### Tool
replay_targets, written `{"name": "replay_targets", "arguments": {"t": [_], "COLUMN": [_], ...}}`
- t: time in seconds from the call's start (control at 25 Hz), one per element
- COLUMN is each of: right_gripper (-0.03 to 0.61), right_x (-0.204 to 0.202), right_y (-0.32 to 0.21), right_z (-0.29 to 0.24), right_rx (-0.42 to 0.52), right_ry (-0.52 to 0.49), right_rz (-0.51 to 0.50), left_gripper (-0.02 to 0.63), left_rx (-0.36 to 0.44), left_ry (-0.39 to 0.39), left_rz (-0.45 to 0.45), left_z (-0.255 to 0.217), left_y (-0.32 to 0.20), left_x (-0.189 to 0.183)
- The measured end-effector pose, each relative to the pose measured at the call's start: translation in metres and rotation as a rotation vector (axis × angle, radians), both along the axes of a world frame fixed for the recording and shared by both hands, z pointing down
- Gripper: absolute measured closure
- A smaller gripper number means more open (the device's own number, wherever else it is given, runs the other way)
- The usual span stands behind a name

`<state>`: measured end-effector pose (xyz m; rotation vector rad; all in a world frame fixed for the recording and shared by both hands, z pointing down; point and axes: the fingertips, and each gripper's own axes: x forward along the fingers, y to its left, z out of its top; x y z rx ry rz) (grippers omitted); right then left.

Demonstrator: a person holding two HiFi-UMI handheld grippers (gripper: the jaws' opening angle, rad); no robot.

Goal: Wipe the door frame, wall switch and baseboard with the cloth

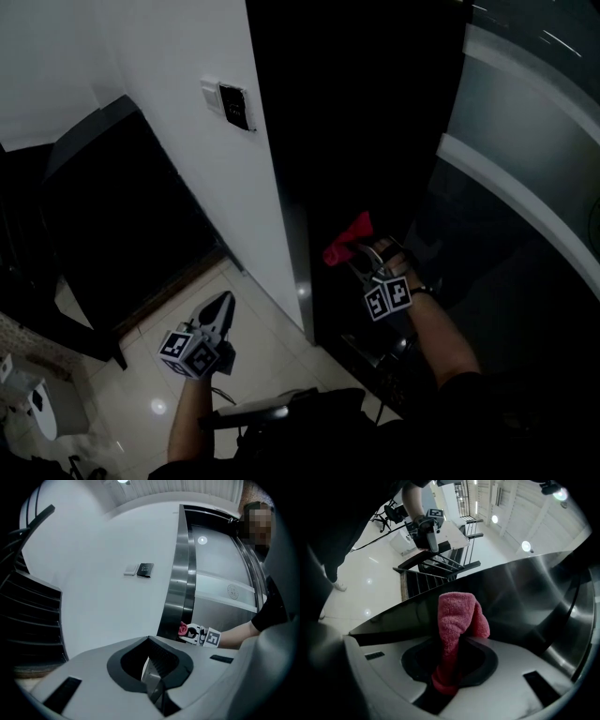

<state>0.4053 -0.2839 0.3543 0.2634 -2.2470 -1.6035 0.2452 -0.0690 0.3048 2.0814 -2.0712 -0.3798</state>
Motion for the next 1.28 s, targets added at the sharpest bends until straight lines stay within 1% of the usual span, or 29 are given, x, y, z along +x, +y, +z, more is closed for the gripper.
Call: {"name": "replay_targets", "arguments": {"t": [0.16,0.32,0.4,0.48,0.64,0.72,0.8,0.84,0.92,1.04,1.16,1.2,1.28], "right_gripper": [0.494,0.494,0.494,0.494,0.494,0.494,0.494,0.494,0.494,0.494,0.494,0.494,0.494], "right_x": [0.004,0.001,0.0,0.0,-0.001,-0.001,0.003,0.006,0.012,0.022,0.034,0.037,0.039], "right_y": [0.001,0.002,0.002,0.003,0.0,-0.001,0.0,0.001,0.001,-0.003,-0.008,-0.01,-0.019], "right_z": [0.033,0.043,0.043,0.047,0.055,0.056,0.046,0.033,-0.017,-0.129,-0.245,-0.276,-0.321], "right_rx": [-0.028,-0.075,-0.088,-0.094,-0.068,-0.04,-0.002,0.021,0.091,0.236,0.353,0.384,0.434], "right_ry": [0.058,0.016,-0.007,-0.009,0.018,0.052,0.069,0.057,-0.009,-0.168,-0.34,-0.377,-0.403], "right_rz": [0.008,0.027,0.037,0.043,0.043,0.042,0.036,0.031,0.019,0.029,0.075,0.095,0.135], "left_gripper": [0.627,0.627,0.627,0.627,0.627,0.627,0.627,0.627,0.627,0.627,0.627,0.627,0.627], "left_rx": [-0.008,-0.032,-0.04,-0.045,-0.043,-0.036,-0.023,-0.016,-0.003,0.033,0.054,0.058,0.073], "left_ry": [0.003,0.008,0.01,0.011,0.029,0.021,0.026,0.031,0.042,0.059,0.054,0.049,0.05], "left_rz": [-0.005,-0.013,-0.017,-0.016,-0.011,-0.005,0.002,0.006,0.014,0.033,0.066,0.076,0.09], "left_z": [0.0,0.002,0.003,0.005,0.003,-0.001,-0.003,-0.005,-0.008,-0.019,-0.029,-0.032,-0.038], "left_y": [0.004,0.011,0.012,0.013,0.011,0.009,0.009,0.01,0.01,0.006,0.002,0.001,0.001], "left_x": [0.007,0.005,0.005,0.007,0.009,0.009,0.011,0.011,0.011,0.011,0.014,0.015,0.015]}}
